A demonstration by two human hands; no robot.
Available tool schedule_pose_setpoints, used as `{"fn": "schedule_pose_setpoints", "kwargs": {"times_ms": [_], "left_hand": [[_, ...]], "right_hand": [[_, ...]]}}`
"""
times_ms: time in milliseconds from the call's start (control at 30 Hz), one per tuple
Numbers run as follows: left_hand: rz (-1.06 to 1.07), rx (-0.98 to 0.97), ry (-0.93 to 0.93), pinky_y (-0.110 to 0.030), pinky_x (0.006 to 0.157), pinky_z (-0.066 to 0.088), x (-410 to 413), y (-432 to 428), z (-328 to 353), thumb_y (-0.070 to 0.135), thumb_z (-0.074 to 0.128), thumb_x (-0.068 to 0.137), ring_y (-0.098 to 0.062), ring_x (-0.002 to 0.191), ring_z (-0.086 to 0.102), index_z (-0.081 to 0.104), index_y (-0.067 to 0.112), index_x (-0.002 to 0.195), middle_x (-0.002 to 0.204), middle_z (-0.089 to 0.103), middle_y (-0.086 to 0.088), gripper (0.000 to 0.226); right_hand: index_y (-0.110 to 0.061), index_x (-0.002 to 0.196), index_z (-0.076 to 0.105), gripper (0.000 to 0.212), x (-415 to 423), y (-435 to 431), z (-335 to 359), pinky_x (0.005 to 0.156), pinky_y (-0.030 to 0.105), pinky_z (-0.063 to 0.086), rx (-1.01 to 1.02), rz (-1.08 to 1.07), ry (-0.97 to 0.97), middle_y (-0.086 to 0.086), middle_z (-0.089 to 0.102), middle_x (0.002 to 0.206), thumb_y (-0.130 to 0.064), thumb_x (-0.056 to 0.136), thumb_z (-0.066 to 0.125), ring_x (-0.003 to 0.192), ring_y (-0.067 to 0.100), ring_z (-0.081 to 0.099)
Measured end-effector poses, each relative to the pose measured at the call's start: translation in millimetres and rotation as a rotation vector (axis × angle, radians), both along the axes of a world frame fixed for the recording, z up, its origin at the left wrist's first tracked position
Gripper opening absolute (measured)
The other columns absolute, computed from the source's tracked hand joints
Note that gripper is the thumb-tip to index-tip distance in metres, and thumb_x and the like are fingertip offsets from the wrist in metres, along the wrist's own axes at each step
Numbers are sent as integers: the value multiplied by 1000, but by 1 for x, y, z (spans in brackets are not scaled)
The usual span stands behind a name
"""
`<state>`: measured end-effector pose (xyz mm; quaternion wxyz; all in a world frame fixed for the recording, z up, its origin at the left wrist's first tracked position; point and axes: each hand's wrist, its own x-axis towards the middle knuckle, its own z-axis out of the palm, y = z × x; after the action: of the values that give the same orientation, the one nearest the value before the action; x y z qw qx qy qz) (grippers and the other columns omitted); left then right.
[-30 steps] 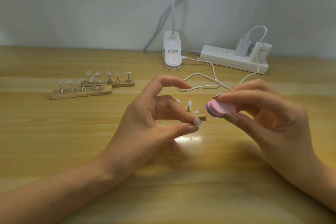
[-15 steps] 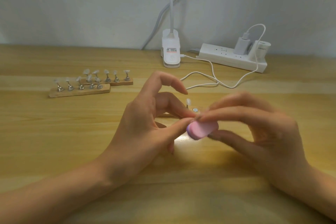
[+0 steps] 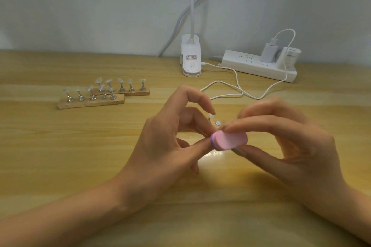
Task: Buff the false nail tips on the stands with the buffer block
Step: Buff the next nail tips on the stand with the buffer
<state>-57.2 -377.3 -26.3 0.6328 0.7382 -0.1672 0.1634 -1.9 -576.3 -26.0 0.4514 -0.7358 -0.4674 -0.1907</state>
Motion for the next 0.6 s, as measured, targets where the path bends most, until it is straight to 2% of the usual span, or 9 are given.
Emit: {"fn": "schedule_pose_setpoints", "kwargs": {"times_ms": [100, 233, 333, 467, 533, 600], "left_hand": [[27, 8, 7, -24, 42, 47, 1, 1, 1, 14, 82, 77, -7, 58, 63, 53, 30, 98, 74, 71, 6, 40], [18, 3, 27, -25, 43, 47, 1, 3, 1, 19, 80, 76, -8, 57, 63, 54, 27, 102, 74, 72, 3, 37], [31, -10, 27, -26, 44, 51, 2, 5, 0, 10, 81, 76, -13, 64, 68, 57, 27, 100, 75, 73, 1, 38], [18, -21, 14, -27, 47, 53, 4, 5, 0, 13, 80, 78, -16, 69, 69, 58, 27, 100, 76, 73, -1, 34], [21, -20, 5, -27, 46, 52, 4, 5, 0, 9, 79, 78, -17, 71, 70, 56, 27, 95, 76, 74, 0, 34], [12, -26, -9, -26, 44, 50, 3, 5, 0, 11, 79, 78, -18, 73, 71, 52, 26, 89, 77, 73, 1, 34]], "right_hand": [[-24, 108, 69, 22, 1, -1, 2, 79, 36, 52, 30, -28, 40, -4, 63, 105, -24, 87, 71, 94, 22, 65], [-28, 109, 69, 21, -3, 3, -2, 86, 25, 51, -26, 1, -14, -7, 63, 106, -28, 88, 70, 100, 16, 66], [-28, 109, 69, 22, 0, 0, 0, 84, 33, 51, 14, -43, 24, -9, 63, 106, -26, 87, 70, 99, 20, 65], [-26, 108, 70, 21, 0, 1, -1, 84, 31, 51, -8, -19, -19, -1, 64, 105, -26, 87, 71, 98, 18, 66], [-24, 108, 70, 21, 1, 0, 1, 83, 36, 52, 9, -43, -10, 0, 65, 104, -25, 86, 71, 98, 20, 66], [-24, 107, 70, 21, 0, 1, 0, 83, 35, 52, 14, -31, 1, -1, 64, 104, -26, 86, 71, 97, 19, 66]]}}
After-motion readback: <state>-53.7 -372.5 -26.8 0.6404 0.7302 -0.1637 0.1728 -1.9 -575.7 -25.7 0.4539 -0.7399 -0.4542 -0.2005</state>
